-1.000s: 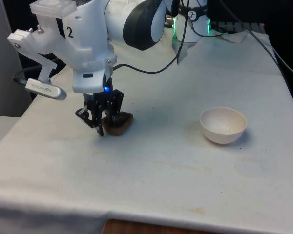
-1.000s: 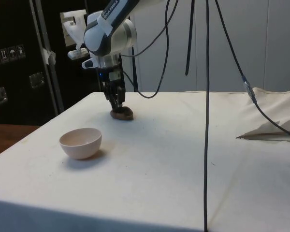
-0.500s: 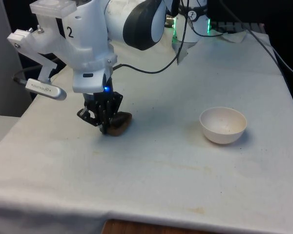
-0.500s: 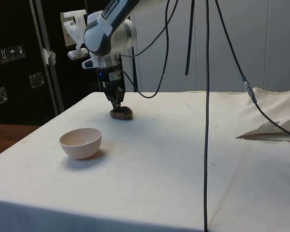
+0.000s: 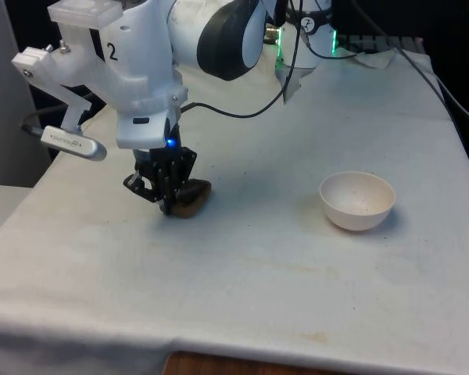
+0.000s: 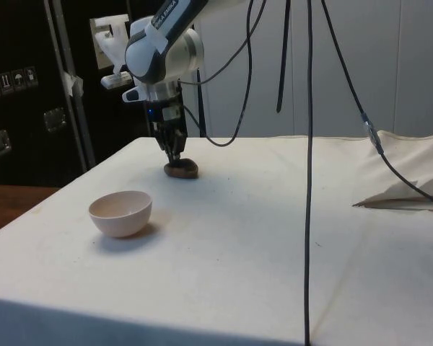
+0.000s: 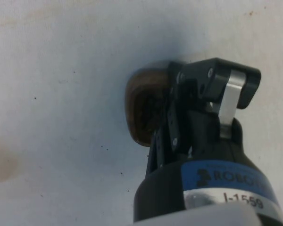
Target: Pour the coffee beans from the cup into the bowl.
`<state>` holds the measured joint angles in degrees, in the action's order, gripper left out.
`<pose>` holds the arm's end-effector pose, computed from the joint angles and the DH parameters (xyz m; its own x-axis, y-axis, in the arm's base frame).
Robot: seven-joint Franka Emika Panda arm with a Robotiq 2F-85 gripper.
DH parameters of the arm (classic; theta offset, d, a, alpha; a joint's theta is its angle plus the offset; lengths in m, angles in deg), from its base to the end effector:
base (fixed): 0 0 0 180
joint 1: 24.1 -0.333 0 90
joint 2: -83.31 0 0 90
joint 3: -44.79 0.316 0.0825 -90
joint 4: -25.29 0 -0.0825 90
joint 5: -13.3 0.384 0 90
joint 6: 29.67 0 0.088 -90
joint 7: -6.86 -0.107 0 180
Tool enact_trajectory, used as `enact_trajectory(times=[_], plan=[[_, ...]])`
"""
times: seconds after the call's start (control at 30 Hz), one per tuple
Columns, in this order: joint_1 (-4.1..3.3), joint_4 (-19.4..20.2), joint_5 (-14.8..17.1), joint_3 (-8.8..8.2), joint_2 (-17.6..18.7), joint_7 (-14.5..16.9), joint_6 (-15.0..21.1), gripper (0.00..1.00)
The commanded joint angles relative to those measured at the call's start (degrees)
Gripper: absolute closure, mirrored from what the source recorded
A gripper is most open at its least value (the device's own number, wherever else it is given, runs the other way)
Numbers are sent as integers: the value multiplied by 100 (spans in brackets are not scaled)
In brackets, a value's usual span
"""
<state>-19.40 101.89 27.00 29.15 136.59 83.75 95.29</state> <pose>0.7036 -0.2049 0.1747 0.5852 0.8099 -0.0402 0.8089 -0.5865 -0.0411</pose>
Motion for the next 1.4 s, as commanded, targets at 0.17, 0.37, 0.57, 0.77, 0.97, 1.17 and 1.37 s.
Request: enact_trajectory(times=[0.17,0.37,0.57,0.77,0.97,1.17,1.37], plan=[[-6,6,0,-6,-11,-17,-11,100],[-29,40,0,-11,-86,-63,-52,100],[-34,109,0,-23,-201,-103,-138,100],[-17,172,6,-6,-281,-92,-241,100],[-46,659,0,-23,-670,-74,-149,100],[-63,1003,-6,-29,-945,-57,-126,100],[-92,1324,-6,-29,-1192,-69,-109,100]])
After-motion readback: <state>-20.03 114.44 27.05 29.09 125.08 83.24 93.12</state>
